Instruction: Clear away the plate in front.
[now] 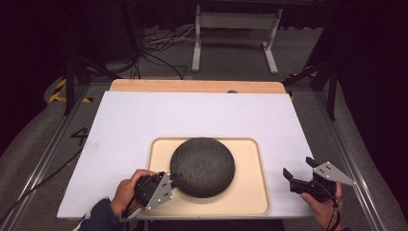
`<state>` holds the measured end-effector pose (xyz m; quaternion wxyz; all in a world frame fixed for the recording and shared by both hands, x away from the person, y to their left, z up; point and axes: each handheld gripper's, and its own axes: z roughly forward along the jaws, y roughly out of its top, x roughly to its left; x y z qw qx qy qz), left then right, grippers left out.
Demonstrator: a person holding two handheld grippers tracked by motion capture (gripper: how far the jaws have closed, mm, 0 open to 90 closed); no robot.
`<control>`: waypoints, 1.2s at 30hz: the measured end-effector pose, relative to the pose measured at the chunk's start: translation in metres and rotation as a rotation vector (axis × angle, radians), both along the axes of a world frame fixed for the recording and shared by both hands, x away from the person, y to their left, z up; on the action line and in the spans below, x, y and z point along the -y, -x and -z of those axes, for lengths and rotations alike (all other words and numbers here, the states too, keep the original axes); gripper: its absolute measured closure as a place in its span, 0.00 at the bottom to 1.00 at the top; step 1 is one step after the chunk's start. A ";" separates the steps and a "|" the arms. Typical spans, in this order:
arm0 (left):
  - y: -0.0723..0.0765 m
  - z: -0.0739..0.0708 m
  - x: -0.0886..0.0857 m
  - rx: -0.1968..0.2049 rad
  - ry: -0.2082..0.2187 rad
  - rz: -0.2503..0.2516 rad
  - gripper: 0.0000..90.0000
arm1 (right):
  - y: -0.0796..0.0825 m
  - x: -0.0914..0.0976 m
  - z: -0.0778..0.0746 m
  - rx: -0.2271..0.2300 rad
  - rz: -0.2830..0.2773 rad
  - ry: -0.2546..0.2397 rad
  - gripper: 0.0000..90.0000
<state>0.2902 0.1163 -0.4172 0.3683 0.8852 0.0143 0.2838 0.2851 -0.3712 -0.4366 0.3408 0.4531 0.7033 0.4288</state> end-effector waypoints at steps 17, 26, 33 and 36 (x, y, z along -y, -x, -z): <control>-0.021 -0.013 -0.040 0.018 0.077 -0.127 0.76 | 0.000 0.002 0.001 0.002 0.001 0.009 0.08; -0.033 -0.010 -0.058 0.019 0.086 -0.190 0.54 | -0.001 0.002 0.001 0.003 -0.003 0.008 0.08; -0.034 -0.010 -0.061 0.030 0.112 -0.219 0.38 | 0.000 0.000 0.001 -0.006 -0.002 0.013 0.08; -0.037 -0.009 -0.064 0.024 0.133 -0.258 0.27 | 0.000 0.000 0.000 -0.004 -0.005 0.010 0.08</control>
